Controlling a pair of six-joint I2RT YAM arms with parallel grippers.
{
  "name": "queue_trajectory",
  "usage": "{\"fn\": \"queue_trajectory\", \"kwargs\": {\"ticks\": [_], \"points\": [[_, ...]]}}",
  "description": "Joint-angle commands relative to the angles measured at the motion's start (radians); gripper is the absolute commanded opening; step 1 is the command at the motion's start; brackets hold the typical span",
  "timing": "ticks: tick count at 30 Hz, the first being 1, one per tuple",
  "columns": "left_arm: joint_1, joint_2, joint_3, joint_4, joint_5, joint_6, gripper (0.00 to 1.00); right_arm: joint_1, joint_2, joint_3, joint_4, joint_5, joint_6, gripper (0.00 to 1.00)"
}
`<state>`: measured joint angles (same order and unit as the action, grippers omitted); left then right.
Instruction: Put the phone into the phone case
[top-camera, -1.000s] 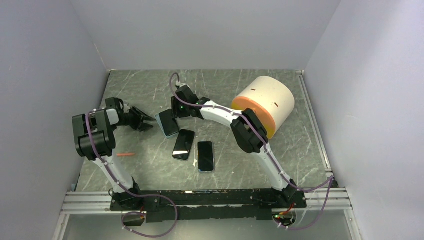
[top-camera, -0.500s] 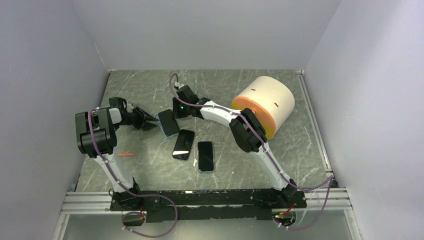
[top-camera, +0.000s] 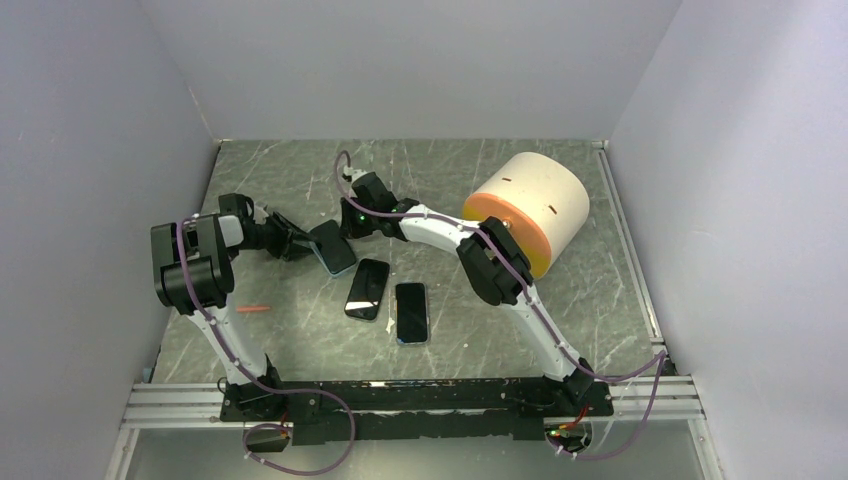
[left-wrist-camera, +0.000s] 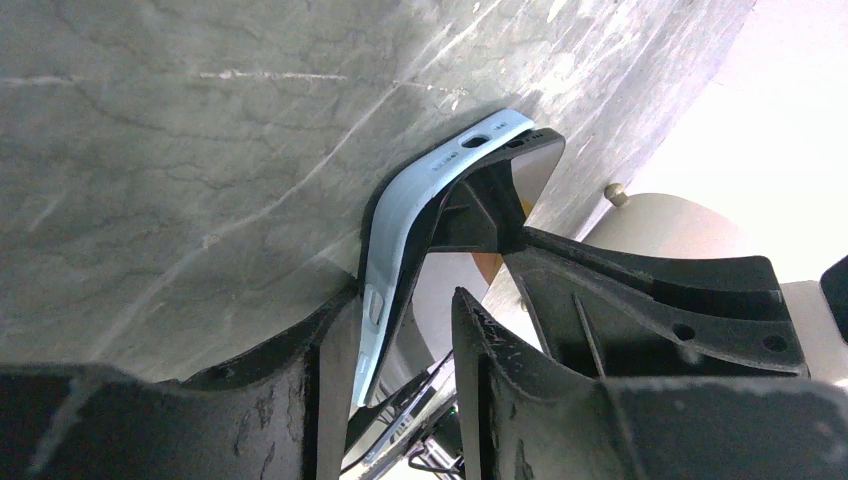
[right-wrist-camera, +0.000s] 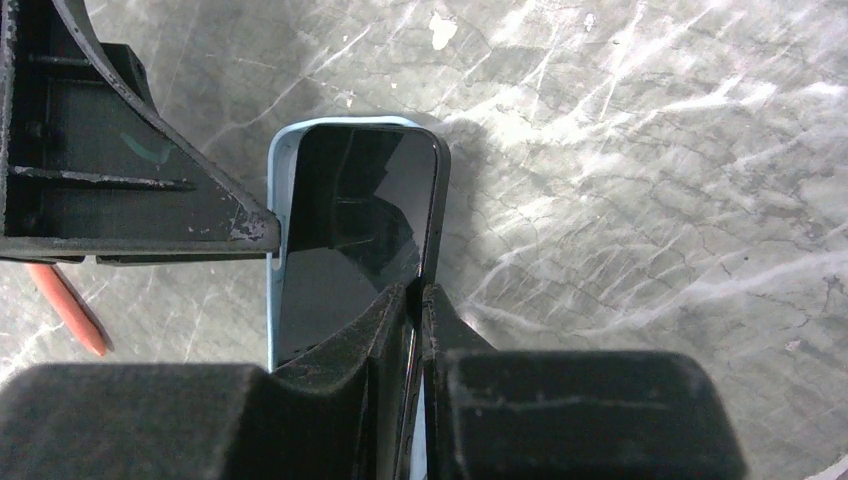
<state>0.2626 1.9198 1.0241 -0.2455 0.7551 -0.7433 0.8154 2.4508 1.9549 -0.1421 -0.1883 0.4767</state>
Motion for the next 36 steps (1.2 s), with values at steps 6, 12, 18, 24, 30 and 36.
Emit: {"fn": "queue_trajectory", "kwargs": {"ticks": [6, 12, 18, 24, 30, 36], "points": [[-0.013, -0.002, 0.033, 0.011, -0.002, 0.031, 0.43, 0.052, -0.001, 0.015, 0.065, -0.095, -0.060, 0.15], [-0.014, -0.004, 0.038, -0.002, -0.007, 0.042, 0.42, 0.057, 0.005, 0.003, 0.071, -0.099, -0.056, 0.14], [-0.014, -0.025, 0.041, -0.036, -0.041, 0.062, 0.42, 0.053, -0.005, 0.038, -0.006, -0.066, -0.037, 0.22], [-0.014, -0.061, 0.051, -0.101, -0.111, 0.097, 0.43, 0.026, -0.079, -0.018, 0.035, -0.060, 0.035, 0.41], [-0.014, -0.108, 0.049, -0.138, -0.159, 0.118, 0.48, 0.013, -0.098, -0.040, 0.004, -0.044, 0.046, 0.59], [-0.014, -0.115, 0.036, -0.137, -0.141, 0.119, 0.50, 0.013, -0.111, -0.151, 0.065, -0.065, 0.109, 0.69]]}}
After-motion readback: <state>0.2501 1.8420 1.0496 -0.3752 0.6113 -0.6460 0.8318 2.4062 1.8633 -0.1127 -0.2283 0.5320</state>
